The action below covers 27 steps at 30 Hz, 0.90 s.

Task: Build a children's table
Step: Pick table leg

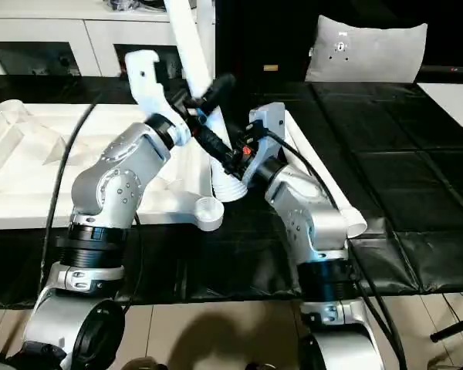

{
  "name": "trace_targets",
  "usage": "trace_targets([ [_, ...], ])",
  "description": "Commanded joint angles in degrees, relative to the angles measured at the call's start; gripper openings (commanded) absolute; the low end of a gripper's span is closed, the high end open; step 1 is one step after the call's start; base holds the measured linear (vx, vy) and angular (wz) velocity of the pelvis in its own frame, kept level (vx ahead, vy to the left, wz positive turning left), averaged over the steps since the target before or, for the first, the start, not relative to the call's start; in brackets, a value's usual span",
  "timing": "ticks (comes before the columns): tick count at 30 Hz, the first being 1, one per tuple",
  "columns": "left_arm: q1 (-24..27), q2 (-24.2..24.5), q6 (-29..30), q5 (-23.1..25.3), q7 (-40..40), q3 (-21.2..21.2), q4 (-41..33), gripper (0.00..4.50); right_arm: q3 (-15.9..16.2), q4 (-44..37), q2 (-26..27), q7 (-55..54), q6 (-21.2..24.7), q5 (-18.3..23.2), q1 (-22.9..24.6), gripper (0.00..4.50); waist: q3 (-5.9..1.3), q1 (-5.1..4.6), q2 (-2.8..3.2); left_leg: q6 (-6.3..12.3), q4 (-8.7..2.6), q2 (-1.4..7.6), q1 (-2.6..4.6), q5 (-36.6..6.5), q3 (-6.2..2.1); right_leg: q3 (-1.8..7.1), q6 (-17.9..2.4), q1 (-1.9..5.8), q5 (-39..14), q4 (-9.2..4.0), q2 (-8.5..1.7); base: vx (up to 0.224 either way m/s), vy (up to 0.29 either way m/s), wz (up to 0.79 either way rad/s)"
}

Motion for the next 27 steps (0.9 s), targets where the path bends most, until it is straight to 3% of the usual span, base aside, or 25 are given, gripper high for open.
trace_targets([
  [1, -0.65, -0.28, -0.65, 0.63, 0.30, -0.73, -0.97, 3.24, 0.13, 0.14, 0.01, 0.25, -1.24, -0.32, 0.24, 1.86, -4.68, 0.03, -0.82, 3.80, -3.55, 1.26, -0.14, -4.40, 0.19, 3.13, -1.68, 4.28, -19.47, -4.07, -3.47, 0.000, 0.000, 0.00],
  [3, -0.71, -0.39, -1.19, 0.32, 0.31, -0.79, -0.74, 2.91, 0.66, 0.82, -0.04, 0.50, -2.47, -0.41, 0.38, 1.86, -4.64, -0.05, -0.73, 3.82, -3.55, 1.25, -0.15, -4.66, 0.19, 3.15, -2.16, 4.30, -19.67, -4.12, -3.51, 0.000, 0.000, 0.00],
  [7, -0.82, -0.47, -1.79, 0.20, 0.54, -0.74, -0.31, 2.80, 1.08, 1.49, -0.12, 0.89, -3.58, -0.38, 0.42, 1.86, -4.63, -0.09, -0.74, 3.86, -3.55, 1.26, -0.10, -4.99, 0.19, 3.16, -2.20, 4.31, -19.96, -4.16, -3.48, 0.000, 0.000, 0.00],
  [8, -0.86, -0.50, -1.88, 0.19, 0.55, -0.67, -0.22, 2.51, 1.08, 1.55, -0.11, 0.92, -3.65, -0.35, 0.41, 1.86, -4.67, -0.11, -0.73, 3.88, -3.55, 1.27, -0.12, -4.77, 0.16, 3.16, -2.38, 4.36, -19.54, -4.04, -3.45, 0.000, 0.000, 0.00],
  [11, -0.87, -0.63, -2.06, -0.11, 0.55, -0.51, -0.11, 2.46, 1.12, 1.79, -0.16, 1.04, -4.07, -0.27, 0.39, 1.86, -4.70, -0.13, -0.71, 4.02, -3.51, 1.29, -0.17, -4.43, 0.16, 3.22, -2.79, 4.39, -18.66, -3.88, -3.47, 0.000, 0.000, 0.00],
  [14, -0.89, -0.89, -2.14, -0.70, 0.79, -0.11, -0.03, 2.08, 1.05, 2.11, -0.38, 1.06, -4.42, -0.07, 0.21, 1.86, -4.69, -0.13, -0.69, 4.22, -3.50, 1.38, -0.07, -4.43, 0.19, 3.25, -3.56, 4.32, -18.25, -3.83, -3.50, 0.000, 0.000, 0.00],
  [23, -1.11, -0.64, -1.86, -1.67, 0.47, 0.27, 0.53, 1.87, 1.17, 2.69, -0.73, 0.89, -3.73, 0.28, -0.19, 1.86, -4.70, -0.16, -0.65, 4.28, -3.48, 1.33, -0.09, -4.51, 0.20, 3.28, -3.58, 4.39, -18.24, -3.88, -3.47, 0.000, 0.000, 0.00],
  [24, -1.14, -0.54, -1.81, -1.68, 0.40, 0.28, 0.59, 1.86, 1.11, 2.78, -0.76, 0.80, -3.63, 0.33, -0.22, 2.42, -4.73, -0.15, -0.68, 4.28, -3.47, 1.31, -0.09, -4.36, 0.19, 3.27, -3.60, 4.43, -18.03, -3.80, -3.44, 0.000, 0.000, 0.00],
  [27, -1.34, 0.23, -1.54, -1.86, -0.18, 0.40, 1.11, 1.85, 1.18, 3.23, -1.60, 1.35, -3.49, 0.15, -0.17, 2.63, -4.75, -0.13, -0.75, 4.32, -3.47, 1.34, -0.11, -4.07, 0.18, 3.30, -3.70, 4.42, -17.69, -3.72, -3.46, 0.000, 0.000, 0.00],
])
